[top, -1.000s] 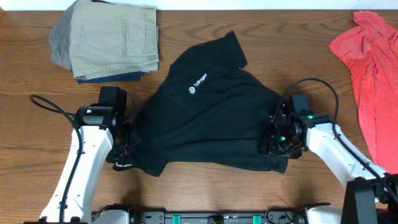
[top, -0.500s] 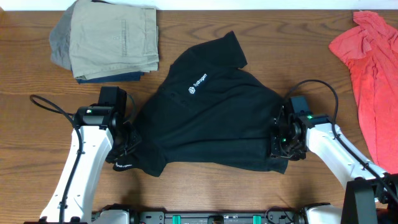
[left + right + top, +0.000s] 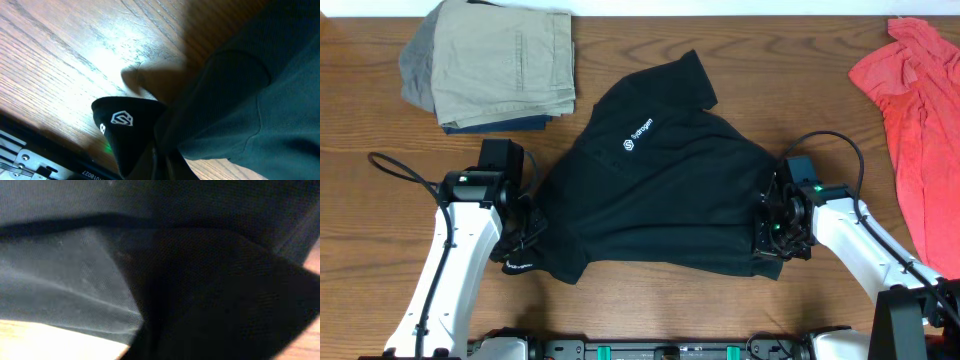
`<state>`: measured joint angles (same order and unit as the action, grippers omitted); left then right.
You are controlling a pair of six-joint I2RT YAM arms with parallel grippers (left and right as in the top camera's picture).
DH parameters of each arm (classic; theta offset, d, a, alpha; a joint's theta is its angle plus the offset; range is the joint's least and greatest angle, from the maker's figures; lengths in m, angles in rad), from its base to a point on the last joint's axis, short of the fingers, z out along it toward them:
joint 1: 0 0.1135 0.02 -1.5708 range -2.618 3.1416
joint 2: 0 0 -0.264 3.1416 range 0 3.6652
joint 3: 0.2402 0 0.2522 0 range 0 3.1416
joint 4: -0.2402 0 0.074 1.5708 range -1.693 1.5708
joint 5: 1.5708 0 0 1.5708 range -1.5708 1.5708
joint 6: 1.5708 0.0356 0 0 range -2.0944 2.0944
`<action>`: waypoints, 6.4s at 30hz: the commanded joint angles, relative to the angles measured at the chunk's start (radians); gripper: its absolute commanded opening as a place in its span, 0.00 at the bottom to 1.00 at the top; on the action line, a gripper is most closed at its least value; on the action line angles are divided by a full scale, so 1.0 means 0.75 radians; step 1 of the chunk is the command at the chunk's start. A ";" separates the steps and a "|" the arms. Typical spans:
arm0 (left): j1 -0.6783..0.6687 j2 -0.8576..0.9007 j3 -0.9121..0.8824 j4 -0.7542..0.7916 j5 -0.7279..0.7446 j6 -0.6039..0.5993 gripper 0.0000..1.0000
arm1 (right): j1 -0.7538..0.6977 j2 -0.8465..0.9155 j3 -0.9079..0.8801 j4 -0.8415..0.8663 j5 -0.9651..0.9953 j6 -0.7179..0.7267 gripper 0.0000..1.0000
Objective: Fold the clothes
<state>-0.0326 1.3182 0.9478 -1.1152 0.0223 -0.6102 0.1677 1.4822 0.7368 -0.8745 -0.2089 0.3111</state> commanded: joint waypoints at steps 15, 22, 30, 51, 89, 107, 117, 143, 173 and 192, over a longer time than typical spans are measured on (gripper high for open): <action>0.008 -0.008 0.016 -0.028 -0.016 -0.015 0.06 | 0.010 0.001 0.001 -0.028 0.058 0.045 0.01; 0.007 -0.078 0.071 -0.161 -0.006 0.001 0.06 | -0.037 -0.009 0.193 -0.265 0.096 0.044 0.01; 0.003 -0.279 0.190 -0.323 -0.006 0.010 0.06 | -0.133 -0.150 0.450 -0.536 0.189 0.064 0.01; 0.003 -0.356 0.190 -0.469 0.116 0.083 0.06 | -0.180 -0.658 0.468 -0.729 0.163 0.064 0.14; 0.003 -0.356 0.188 -0.506 0.134 0.115 0.06 | -0.178 -0.535 0.166 -0.691 -0.064 0.110 0.61; 0.003 -0.356 0.188 -0.476 0.134 0.116 0.06 | -0.198 -0.111 0.105 0.255 0.009 0.165 0.82; 0.003 -0.356 0.188 -0.475 0.134 0.115 0.06 | -0.314 0.395 0.577 0.199 0.022 0.092 0.79; 0.003 -0.356 0.188 -0.414 0.134 0.114 0.06 | -0.277 0.754 0.617 0.250 -0.249 0.049 0.01; 0.003 -0.356 0.188 -0.381 0.135 0.114 0.06 | -0.277 0.754 0.781 -0.269 -0.127 -0.139 0.72; 0.003 -0.356 0.188 -0.379 0.134 0.114 0.06 | -0.316 0.754 0.823 -0.138 -0.127 -0.047 0.01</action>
<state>-0.0334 1.0534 1.0752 -1.4010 0.1280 -0.5415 -0.0387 2.0392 1.3273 -0.9909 -0.2996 0.2562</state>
